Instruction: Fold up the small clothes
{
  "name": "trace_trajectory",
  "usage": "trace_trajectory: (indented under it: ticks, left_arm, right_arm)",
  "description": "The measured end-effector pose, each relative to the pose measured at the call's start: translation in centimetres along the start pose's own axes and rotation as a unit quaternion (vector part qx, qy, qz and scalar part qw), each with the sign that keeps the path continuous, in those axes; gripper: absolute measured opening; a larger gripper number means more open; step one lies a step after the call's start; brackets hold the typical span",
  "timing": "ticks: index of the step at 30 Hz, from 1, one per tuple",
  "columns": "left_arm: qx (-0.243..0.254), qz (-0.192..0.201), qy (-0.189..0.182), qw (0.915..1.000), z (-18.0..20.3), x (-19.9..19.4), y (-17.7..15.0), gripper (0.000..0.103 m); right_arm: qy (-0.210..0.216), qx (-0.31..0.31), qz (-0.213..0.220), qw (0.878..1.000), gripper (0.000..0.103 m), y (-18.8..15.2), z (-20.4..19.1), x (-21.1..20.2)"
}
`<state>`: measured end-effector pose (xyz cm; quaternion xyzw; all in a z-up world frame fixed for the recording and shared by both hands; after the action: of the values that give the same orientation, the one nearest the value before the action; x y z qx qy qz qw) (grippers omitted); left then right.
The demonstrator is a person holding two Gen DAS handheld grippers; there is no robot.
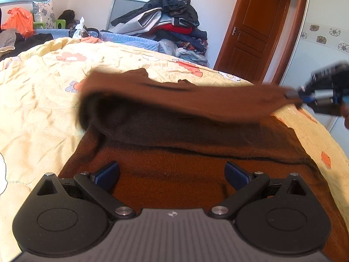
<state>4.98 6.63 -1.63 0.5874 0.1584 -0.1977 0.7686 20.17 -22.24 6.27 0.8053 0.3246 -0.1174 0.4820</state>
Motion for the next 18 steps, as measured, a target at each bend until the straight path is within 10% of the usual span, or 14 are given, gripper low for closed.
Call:
trace_trajectory:
  ticks: [5,12,15,18]
  left_arm:
    - [-0.004,0.006,-0.003,1.0,0.0,-0.4,0.1,0.103]
    - [-0.074,0.064,-0.004,0.9952,-3.3,-2.1,5.1,0.103]
    - [-0.109,0.005,0.026,0.9937,-5.7,2.1,8.2,0.101]
    - [-0.108,-0.056,0.023,0.9923,-6.8,6.6,9.5,0.058]
  right_arm:
    - [-0.068,0.046,0.001,0.997,0.016,-0.5,6.6,-0.1]
    - [-0.054,0.031,0.0,0.998,0.016,-1.2,6.3,-0.4]
    - [-0.087,0.007,-0.022,0.996,0.016,-1.6,6.8,1.4]
    - [-0.085,0.023,-0.02,0.996,0.016,-2.2,7.5,1.8]
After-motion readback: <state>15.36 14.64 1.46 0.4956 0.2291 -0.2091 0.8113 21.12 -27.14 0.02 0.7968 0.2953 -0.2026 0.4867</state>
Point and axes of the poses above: each gripper's, at about its wrist camera, not at the fingertips, and x roughly the way its jaws point, z to its right, y to its top, the point moved 2 cm from there along x, roughly the way its jaws point, and after that the axes turned 5 degrees about z, right-handed, at the moved point
